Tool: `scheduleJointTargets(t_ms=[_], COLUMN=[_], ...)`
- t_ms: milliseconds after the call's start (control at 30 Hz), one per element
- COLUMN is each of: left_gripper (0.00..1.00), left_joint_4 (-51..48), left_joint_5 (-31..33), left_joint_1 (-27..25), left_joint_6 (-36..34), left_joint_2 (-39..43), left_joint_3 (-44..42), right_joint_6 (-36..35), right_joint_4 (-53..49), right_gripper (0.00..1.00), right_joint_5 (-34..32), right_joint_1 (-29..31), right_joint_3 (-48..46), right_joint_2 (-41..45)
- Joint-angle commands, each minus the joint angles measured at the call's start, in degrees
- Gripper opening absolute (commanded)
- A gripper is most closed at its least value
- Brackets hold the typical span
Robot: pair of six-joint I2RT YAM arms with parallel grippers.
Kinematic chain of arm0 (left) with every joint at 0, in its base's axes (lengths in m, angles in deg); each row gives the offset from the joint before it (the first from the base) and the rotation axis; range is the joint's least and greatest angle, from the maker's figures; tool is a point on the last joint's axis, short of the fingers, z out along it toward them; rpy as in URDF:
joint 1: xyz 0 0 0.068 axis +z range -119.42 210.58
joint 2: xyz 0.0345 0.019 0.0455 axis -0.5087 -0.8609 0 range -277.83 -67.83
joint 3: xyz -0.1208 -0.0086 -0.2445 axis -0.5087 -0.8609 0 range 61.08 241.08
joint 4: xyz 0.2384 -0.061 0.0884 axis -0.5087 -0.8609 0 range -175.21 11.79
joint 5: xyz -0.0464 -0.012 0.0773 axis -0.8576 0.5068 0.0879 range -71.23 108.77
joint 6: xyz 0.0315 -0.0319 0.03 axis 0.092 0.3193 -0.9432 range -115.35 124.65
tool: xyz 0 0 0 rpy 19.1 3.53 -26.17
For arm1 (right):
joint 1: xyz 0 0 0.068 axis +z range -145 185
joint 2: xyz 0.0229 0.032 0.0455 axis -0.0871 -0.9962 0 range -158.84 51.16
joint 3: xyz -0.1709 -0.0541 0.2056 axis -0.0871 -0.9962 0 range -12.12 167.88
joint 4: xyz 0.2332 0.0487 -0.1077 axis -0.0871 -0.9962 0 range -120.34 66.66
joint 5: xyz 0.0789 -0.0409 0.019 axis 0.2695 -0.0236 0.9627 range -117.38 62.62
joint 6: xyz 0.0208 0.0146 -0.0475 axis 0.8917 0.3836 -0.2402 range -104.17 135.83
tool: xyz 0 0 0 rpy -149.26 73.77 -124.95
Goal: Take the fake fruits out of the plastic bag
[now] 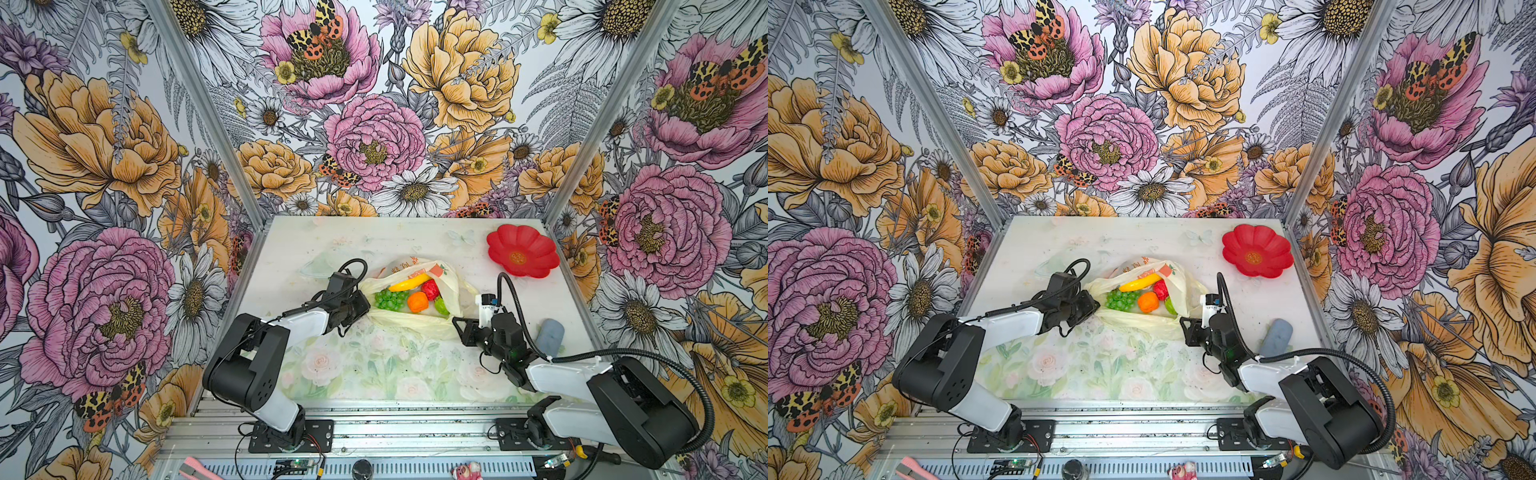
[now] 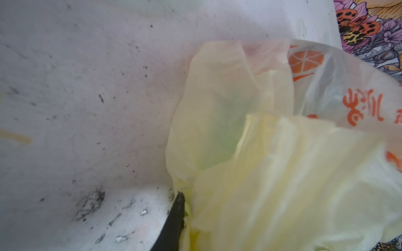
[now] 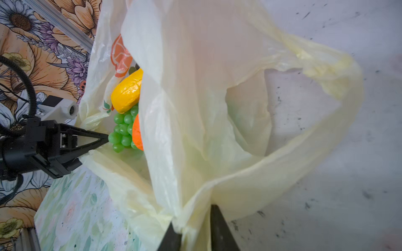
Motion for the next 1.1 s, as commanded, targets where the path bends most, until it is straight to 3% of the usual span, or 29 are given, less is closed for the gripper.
scheduleJointTargets(t_ms=[0,133,267,567,767,933,1033,1067], left_gripper=[0.18,0.18,0.17,0.15,0.15,0.15,0.15,0.14], left_joint_4=[-0.29,-2.19,-3.64,-5.35,-5.43,-5.65,-5.97,-6.19], left_joint_5=[3.51,7.35,9.66,11.27,11.23,11.52,11.65,11.71], left_joint_1=[-2.17,-3.94,-4.91,-5.0,-5.07,-4.98,-4.82,-4.59], left_joint_6=[-3.79,-6.08,-8.52,-10.83,-11.88,-12.19,-12.4,-12.5], left_joint_2=[2.01,3.35,3.99,4.13,3.87,3.95,4.0,4.04], left_joint_3=[0.96,1.42,2.51,4.37,4.29,3.68,3.45,3.4], right_joint_6=[-2.27,-8.67,-15.84,-27.22,-32.42,-35.45,-36.16,-35.83], right_joint_4=[-12.64,-30.52,-40.44,-44.19,-46.41,-47.5,-48.92,-49.35], right_gripper=[0.52,0.7,0.75,0.75,0.77,0.76,0.6,0.51], right_joint_5=[-5.63,-12.45,-18.34,-16.22,-18.46,-23.07,-23.68,-22.66], right_joint_1=[0.52,2.03,2.12,2.28,2.28,2.19,1.65,1.29], right_joint_3=[5.23,13.54,22.25,41.19,51.27,58.26,62.97,64.23], right_joint_2=[6.02,12.98,13.35,-7.43,-20.58,-30.78,-35.39,-36.02])
